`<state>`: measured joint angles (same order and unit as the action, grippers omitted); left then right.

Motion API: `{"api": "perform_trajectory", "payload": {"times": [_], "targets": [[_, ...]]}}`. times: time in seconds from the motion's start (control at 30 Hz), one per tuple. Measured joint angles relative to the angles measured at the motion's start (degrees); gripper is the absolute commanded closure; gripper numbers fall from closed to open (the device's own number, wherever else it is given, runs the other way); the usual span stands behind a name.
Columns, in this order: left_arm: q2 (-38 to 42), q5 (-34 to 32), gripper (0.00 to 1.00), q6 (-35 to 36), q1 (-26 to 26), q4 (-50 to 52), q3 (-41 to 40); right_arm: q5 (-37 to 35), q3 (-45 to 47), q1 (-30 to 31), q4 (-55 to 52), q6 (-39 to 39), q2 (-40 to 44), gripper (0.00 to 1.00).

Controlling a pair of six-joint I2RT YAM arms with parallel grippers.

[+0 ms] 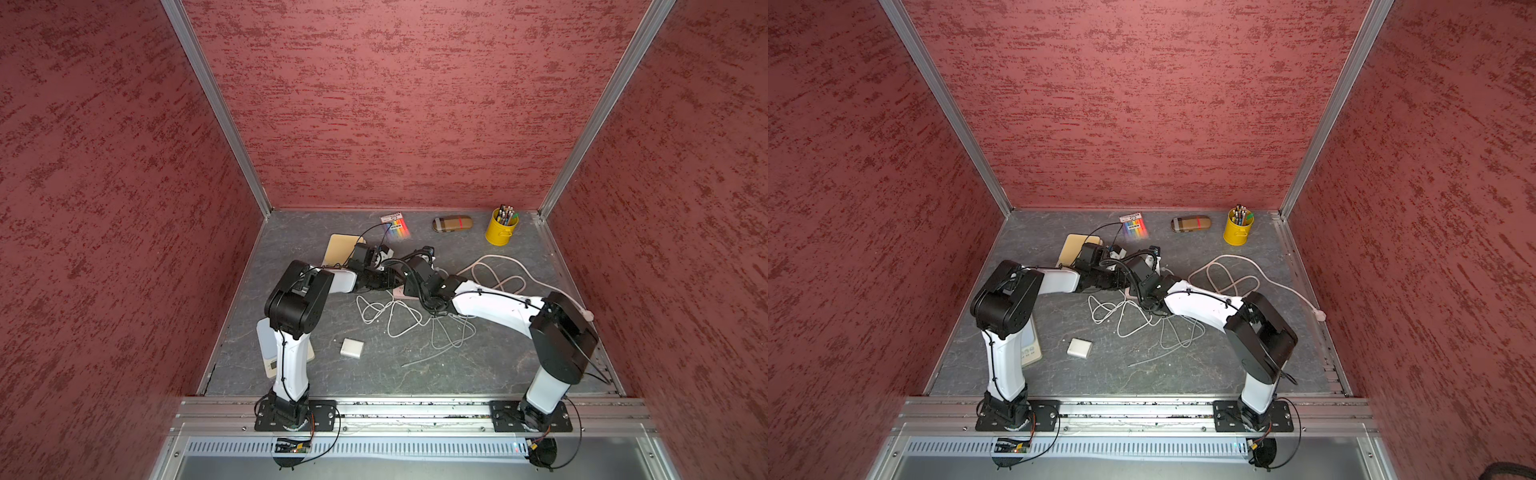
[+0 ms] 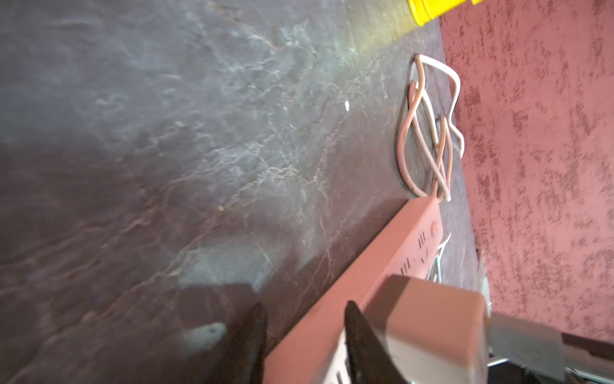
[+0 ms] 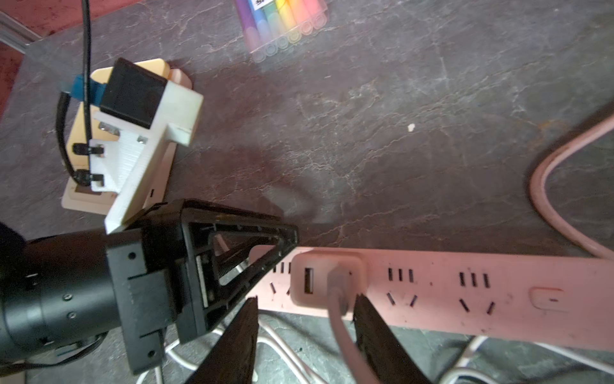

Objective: Charge the electronic scale
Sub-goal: Insert the charging cable into the plug, then adjust the socket at the center of the board.

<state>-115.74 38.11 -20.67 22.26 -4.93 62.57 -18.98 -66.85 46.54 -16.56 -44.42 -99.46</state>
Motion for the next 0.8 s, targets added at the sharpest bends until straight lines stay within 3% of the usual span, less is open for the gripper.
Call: {"api": "perform_trajectory", "payload": {"times": [0.23,0.43,0.63,0.8], "targets": [[5.4,-2.7,0.52,1.6,-0.9,6.8,0.0,9.0,5.1,-0.2,6.8,4.3,7.4,0.50],[11.5,-4.4,0.60,2.3,-1.7,7.9,-3.7,15.6,9.0,-0.2,12.2,7.5,12.8,0.51],[13.4,-5.1,0.65,1.8,0.2,8.0,-10.3,16.9,11.7,-0.3,13.9,9.4,17.1,0.52],[11.7,-5.3,0.68,0.7,2.9,7.3,-11.2,17.4,11.8,-0.8,14.8,10.6,18.8,0.52]]}}
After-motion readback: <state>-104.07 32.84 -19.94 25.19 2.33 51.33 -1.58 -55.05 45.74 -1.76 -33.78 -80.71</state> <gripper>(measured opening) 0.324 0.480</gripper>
